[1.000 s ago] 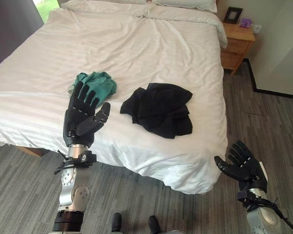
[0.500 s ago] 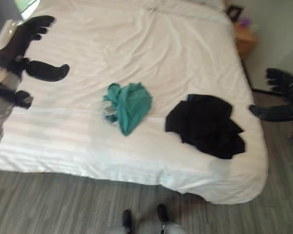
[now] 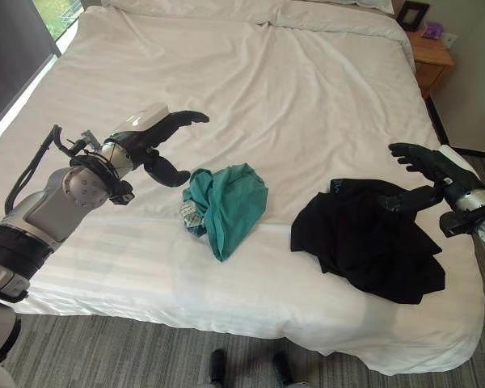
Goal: Pick up bed clothes into laundry basket.
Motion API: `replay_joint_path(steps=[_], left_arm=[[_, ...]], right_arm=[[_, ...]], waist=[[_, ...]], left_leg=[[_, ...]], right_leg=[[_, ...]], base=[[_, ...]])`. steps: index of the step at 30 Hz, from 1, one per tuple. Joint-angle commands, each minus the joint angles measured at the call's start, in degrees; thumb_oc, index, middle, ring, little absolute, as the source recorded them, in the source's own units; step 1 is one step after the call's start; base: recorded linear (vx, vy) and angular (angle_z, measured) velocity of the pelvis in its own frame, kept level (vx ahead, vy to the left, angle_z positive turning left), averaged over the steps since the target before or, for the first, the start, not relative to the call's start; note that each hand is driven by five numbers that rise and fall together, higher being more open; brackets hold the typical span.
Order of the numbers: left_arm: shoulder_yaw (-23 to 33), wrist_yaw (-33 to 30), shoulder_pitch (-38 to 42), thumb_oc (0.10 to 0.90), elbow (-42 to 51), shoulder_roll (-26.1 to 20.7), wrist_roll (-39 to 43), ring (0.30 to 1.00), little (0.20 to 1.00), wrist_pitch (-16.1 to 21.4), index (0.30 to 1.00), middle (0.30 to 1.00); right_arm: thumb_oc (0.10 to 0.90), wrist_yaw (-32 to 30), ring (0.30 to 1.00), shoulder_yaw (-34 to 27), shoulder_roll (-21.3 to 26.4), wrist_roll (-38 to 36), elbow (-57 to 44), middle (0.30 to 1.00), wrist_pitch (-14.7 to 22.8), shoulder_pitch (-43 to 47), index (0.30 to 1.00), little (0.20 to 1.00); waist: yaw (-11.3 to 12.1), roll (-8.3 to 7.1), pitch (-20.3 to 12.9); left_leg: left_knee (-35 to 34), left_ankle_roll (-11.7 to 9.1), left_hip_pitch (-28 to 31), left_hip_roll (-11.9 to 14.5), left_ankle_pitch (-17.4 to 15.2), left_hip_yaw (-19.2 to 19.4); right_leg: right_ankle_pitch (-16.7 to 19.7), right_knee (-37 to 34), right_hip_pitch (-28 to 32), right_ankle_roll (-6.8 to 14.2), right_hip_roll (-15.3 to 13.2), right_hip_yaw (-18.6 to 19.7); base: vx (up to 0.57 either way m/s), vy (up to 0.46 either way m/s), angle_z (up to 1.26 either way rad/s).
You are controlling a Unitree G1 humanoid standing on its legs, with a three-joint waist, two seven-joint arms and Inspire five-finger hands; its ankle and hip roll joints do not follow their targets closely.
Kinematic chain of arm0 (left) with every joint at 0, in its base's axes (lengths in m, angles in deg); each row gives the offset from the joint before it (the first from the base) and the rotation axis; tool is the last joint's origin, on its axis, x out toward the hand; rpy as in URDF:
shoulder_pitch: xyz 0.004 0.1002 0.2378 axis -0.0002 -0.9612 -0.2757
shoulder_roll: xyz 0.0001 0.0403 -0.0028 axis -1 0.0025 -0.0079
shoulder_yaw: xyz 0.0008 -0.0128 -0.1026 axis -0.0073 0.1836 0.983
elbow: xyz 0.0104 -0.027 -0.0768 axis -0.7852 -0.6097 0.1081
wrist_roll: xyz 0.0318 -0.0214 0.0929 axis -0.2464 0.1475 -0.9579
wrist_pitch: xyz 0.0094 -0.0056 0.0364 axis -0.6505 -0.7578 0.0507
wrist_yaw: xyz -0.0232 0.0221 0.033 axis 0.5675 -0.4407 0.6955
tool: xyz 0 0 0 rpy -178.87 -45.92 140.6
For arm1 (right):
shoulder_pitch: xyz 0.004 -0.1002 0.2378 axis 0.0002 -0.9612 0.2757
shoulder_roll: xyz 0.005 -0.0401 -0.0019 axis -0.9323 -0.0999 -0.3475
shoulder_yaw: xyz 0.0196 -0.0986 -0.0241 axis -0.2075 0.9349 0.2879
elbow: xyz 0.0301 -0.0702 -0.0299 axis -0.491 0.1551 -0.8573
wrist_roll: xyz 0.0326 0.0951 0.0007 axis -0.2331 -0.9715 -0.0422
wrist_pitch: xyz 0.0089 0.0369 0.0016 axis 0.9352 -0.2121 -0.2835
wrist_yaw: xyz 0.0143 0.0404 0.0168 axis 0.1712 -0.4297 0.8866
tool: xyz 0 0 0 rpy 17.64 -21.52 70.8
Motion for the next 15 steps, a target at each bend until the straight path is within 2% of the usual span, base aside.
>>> replay_joint_path(steps=[1, 3, 4, 6, 8, 15], left_arm=[[4.17, 0.69, 2.05, 0.800, -1.34, 2.06, 0.56, 0.900, 0.900, 2.29, 0.900, 0.900], [3.68, 1.55, 1.23, 0.800, -0.73, 2.77, -0.53, 0.900, 0.900, 2.01, 0.900, 0.900], [2.72, 2.40, 0.87, 0.800, -1.07, 5.18, -2.08, 0.900, 0.900, 1.54, 0.900, 0.900], [2.27, 2.45, 1.02, 0.800, -2.18, 6.75, -2.48, 0.900, 0.900, 1.26, 0.900, 0.900], [0.80, 1.71, 2.81, 0.800, -5.67, 11.72, -4.40, 0.900, 0.900, 0.51, 0.900, 0.900], [-2.40, 1.03, 6.52, 0.800, -8.74, 15.46, -6.84, 0.900, 0.900, -0.03, 0.900, 0.900]], right_arm=[[0.800, -0.88, 0.900, -4.82, 4.99, 1.95, -3.61, 0.900, 1.70, 1.86, 0.900, 0.900], [0.800, -0.44, 0.900, -4.74, 4.81, 2.48, -4.06, 0.900, 1.41, 1.36, 0.900, 0.900], [0.800, -0.38, 0.900, -3.54, 3.46, 2.75, -3.37, 0.900, 1.24, 2.16, 0.900, 0.900], [0.800, -0.58, 0.900, -2.79, 2.81, 2.65, -2.74, 0.900, 1.17, 3.07, 0.900, 0.900], [0.800, -1.67, 0.900, -0.06, 0.04, 2.97, -0.83, 0.900, 1.00, 6.18, 0.900, 0.900], [0.800, -2.96, 0.900, 4.58, -2.06, 2.90, 2.61, 0.900, 0.71, 11.41, 0.900, 0.900]], waist=[[0.44, 0.95, -5.87], [0.48, 0.97, -5.85], [0.44, 1.05, -5.51], [0.41, 1.08, -5.29], [0.31, 1.15, -4.25], [0.21, 1.47, -2.85]], left_leg=[[0.10, -3.52, 1.23, 2.33, -4.56, -0.15], [0.10, -3.53, 1.20, 2.40, -4.65, -0.17], [0.10, -3.50, 1.08, 2.41, -4.71, -0.23], [0.10, -3.51, 0.86, 2.44, -4.63, -0.17], [0.10, -3.49, -0.30, 2.42, -4.32, -0.25], [0.10, -3.74, -2.58, 2.38, -3.59, -0.50]], right_leg=[[-3.44, 0.45, -1.16, 2.18, 1.94, -0.68], [-3.61, 0.40, -1.15, 2.14, 1.97, -0.72], [-3.72, 0.40, -1.38, 2.14, 1.99, -0.59], [-3.69, 0.40, -1.62, 2.14, 2.01, -0.61], [-3.33, 0.40, -2.76, 2.11, 2.06, -0.58], [-2.76, 0.40, -5.03, 1.97, 2.20, -1.11]], base=[[0.00, -0.009, -0.12], [0.00, -0.024, -0.25], [0.00, -0.034, -0.27], [-0.02, -0.028, -0.12], [-0.05, -0.036, -0.05], [0.01, -0.025, 0.04]])
